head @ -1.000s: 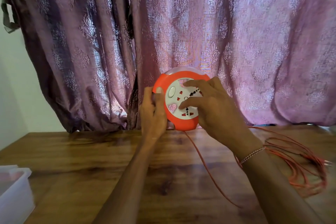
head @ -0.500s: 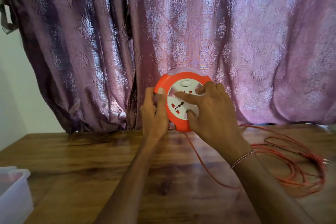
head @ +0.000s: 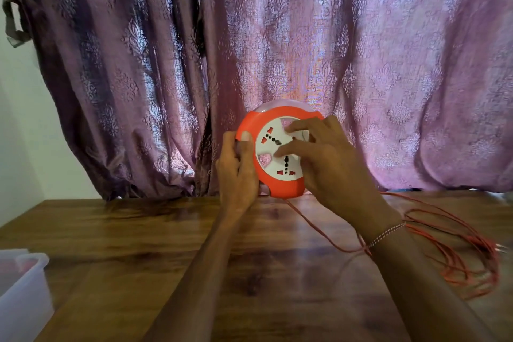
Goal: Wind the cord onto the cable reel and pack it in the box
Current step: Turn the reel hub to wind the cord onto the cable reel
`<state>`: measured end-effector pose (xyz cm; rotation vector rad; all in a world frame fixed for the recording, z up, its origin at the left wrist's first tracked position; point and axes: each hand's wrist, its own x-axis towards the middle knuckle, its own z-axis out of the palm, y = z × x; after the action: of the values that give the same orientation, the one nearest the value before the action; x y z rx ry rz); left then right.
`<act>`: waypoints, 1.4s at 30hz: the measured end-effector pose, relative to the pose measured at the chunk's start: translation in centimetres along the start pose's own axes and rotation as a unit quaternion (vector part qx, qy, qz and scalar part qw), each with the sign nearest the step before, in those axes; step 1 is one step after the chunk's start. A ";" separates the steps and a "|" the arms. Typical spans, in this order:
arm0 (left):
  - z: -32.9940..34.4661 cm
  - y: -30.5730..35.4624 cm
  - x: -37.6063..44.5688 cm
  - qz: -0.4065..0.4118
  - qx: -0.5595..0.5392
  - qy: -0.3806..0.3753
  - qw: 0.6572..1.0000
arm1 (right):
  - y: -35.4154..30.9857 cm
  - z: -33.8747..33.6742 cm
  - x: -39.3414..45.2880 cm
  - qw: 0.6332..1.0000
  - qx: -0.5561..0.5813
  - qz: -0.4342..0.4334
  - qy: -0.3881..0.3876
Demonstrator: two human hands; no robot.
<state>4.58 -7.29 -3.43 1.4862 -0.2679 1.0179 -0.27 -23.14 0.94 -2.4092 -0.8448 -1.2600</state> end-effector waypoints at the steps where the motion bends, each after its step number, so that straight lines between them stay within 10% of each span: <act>1: 0.0 0.0 0.0 0.000 0.000 -0.001 1.000 | 0.0 -0.2 0.0 1.000 -0.002 -0.012 -0.027; 19: 0.1 0.3 -0.3 0.015 0.008 0.008 1.000 | -1.3 1.5 -0.3 0.985 -0.073 0.156 0.027; 42: 0.0 0.1 -0.2 0.008 -0.014 0.001 1.000 | -1.5 -0.6 0.0 0.992 -0.111 0.026 -0.055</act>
<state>4.38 -7.39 -3.48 1.4598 -0.2921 1.0247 -1.60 -22.27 1.33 -2.6787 -0.6975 -1.2720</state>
